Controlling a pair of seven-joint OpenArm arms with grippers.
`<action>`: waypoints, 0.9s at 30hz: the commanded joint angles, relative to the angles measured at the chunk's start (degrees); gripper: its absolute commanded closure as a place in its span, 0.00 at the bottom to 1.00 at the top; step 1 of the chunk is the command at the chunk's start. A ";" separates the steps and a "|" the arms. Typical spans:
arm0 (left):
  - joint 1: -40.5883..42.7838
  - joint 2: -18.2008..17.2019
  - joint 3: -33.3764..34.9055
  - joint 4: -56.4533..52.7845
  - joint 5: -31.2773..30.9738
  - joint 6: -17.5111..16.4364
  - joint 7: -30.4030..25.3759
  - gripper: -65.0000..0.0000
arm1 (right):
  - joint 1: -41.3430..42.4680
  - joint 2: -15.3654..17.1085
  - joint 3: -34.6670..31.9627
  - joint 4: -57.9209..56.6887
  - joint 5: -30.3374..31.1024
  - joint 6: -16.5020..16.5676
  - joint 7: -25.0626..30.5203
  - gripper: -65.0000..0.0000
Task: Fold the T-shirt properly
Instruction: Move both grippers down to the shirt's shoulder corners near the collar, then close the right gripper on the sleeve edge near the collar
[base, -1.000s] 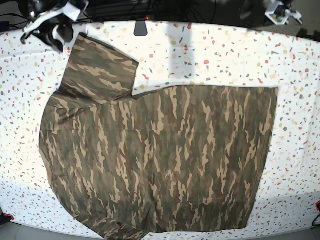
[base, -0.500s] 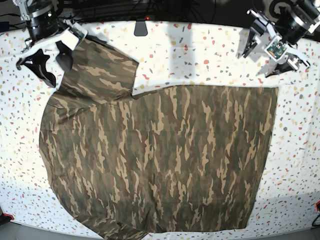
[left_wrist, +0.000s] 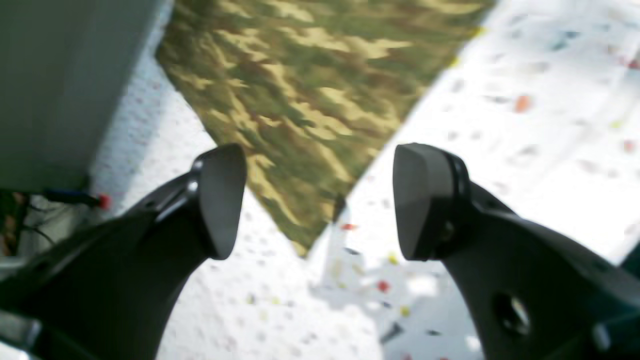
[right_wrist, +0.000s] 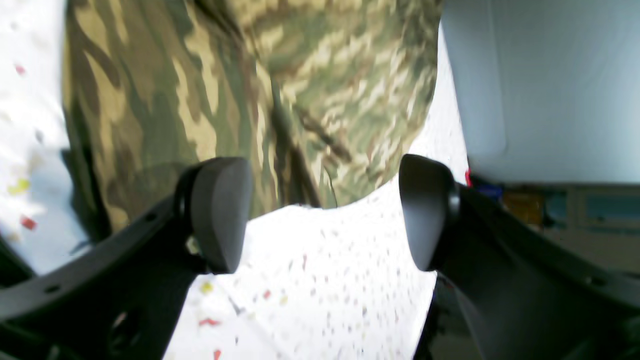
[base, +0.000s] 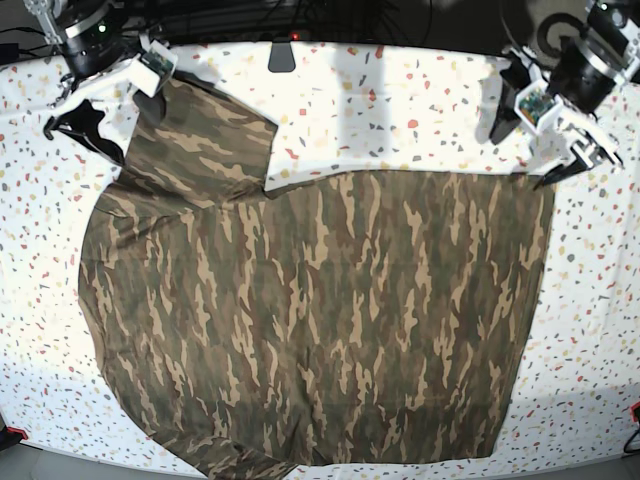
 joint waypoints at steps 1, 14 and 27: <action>-0.46 -1.33 0.46 0.90 -0.63 0.44 -0.81 0.31 | -0.15 -0.24 0.28 0.79 -0.37 -0.55 -0.96 0.30; -3.45 -5.16 9.73 0.57 -0.66 0.68 -0.61 0.31 | -0.11 -9.97 0.31 0.26 8.50 18.62 -2.03 0.30; -3.54 -5.14 9.73 0.57 -0.66 0.83 -0.61 0.31 | 5.75 -10.01 0.28 -13.11 5.68 20.31 5.79 0.30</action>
